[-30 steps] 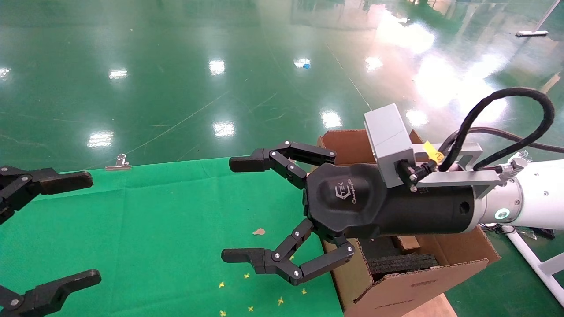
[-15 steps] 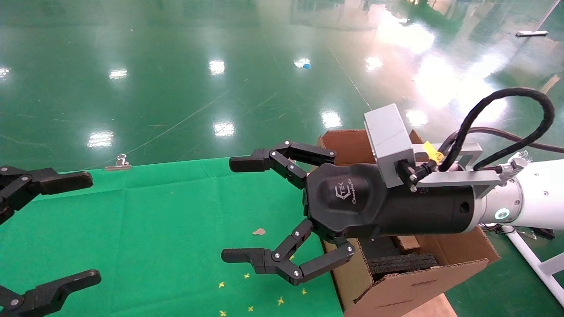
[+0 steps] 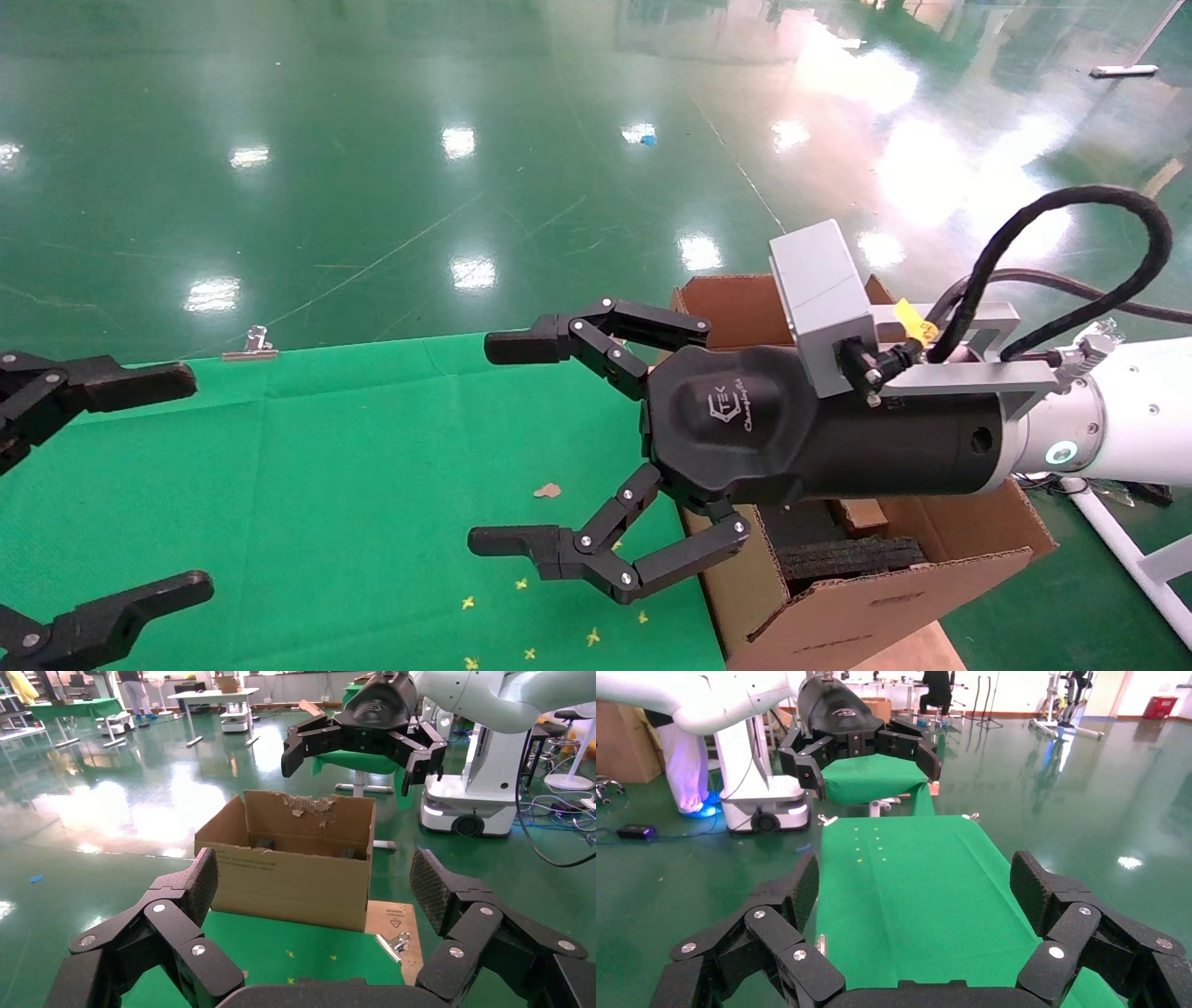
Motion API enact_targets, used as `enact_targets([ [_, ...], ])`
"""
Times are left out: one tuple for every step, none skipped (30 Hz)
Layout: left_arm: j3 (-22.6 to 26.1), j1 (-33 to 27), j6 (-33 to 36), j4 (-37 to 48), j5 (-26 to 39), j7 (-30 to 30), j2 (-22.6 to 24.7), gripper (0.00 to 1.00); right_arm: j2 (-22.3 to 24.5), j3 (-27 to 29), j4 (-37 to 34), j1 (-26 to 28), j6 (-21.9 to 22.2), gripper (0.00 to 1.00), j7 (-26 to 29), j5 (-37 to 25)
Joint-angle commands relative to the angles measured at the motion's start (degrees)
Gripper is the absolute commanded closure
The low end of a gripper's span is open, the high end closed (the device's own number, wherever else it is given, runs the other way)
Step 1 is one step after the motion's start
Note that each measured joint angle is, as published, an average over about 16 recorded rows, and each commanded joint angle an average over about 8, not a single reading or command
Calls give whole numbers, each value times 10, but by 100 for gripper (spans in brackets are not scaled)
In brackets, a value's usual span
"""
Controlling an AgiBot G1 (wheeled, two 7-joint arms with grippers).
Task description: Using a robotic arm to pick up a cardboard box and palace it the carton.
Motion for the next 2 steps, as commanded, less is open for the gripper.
enact_targets([
  [0,0,0,0,0,0,0,0,0,0,0,0,0,0,0,0],
  [0,0,0,0,0,0,0,0,0,0,0,0,0,0,0,0],
])
